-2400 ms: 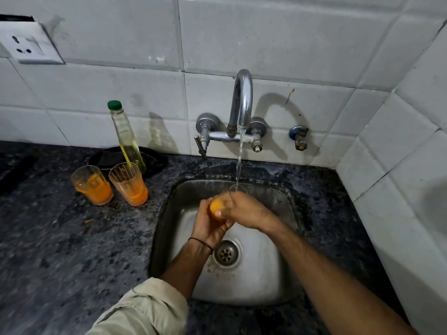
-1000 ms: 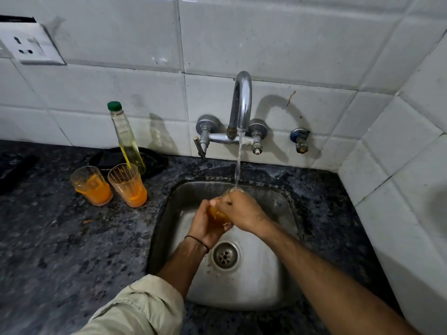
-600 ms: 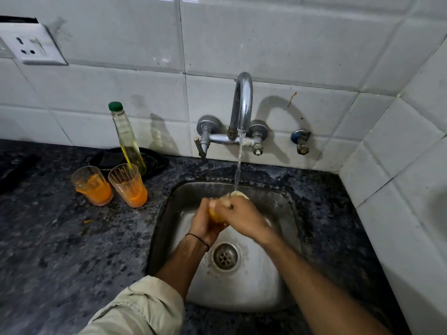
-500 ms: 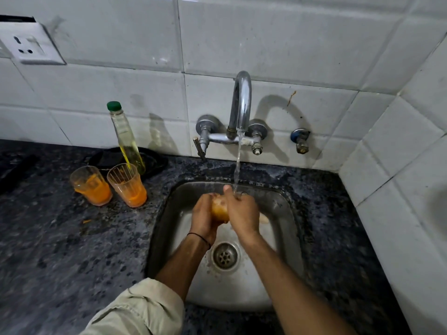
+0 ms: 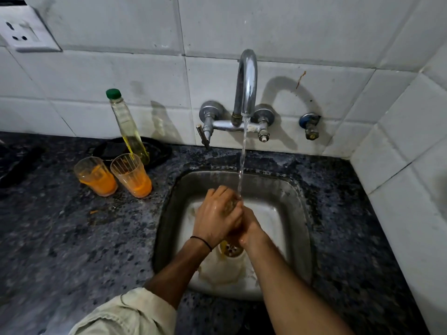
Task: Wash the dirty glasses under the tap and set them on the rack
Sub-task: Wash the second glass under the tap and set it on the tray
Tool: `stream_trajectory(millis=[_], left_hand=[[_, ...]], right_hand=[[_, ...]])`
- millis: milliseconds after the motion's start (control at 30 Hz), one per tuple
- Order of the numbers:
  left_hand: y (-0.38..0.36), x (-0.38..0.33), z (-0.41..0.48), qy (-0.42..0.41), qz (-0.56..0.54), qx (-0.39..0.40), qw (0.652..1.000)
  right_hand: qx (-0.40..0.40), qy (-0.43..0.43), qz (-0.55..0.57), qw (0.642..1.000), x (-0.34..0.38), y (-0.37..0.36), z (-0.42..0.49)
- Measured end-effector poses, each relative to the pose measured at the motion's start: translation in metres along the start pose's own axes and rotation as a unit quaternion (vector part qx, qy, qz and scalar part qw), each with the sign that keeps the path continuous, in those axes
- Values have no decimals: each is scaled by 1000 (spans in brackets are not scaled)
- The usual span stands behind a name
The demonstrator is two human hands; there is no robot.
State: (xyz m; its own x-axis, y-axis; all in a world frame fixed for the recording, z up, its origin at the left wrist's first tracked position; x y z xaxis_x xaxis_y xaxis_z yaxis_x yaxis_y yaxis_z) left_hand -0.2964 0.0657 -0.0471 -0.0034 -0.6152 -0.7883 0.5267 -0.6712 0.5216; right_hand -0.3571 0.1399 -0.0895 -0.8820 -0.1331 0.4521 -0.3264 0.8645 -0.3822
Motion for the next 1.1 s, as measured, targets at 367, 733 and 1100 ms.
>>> stream_trajectory(millis=[367,733,1100], left_hand=[[-26,42,-23,593,-614,-11,521],[-49,16,12,430,-754,-54,493],[-41,9,23,434,-704,-23,561]], right_hand=[[-169,321,-673,645,51,-25,-30],[-230,355,-768,481,79,-45,-86],[-158,382,-732,541,84,-21,-81]])
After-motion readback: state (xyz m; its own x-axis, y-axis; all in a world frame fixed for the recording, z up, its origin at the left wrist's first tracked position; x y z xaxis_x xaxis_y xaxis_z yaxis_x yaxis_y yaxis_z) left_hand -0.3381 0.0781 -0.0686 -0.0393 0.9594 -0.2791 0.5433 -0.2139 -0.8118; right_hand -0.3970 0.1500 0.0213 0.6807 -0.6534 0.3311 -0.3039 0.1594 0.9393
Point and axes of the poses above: each hand's wrist, its own z-axis towards the middle knuckle, its own y-axis out of the back of the hand, x = y × z, the point moved 2 cm from there along z, towards the middle knuckle, and after that the axes turned 13 degrees about -z, right-handed, at the moved point
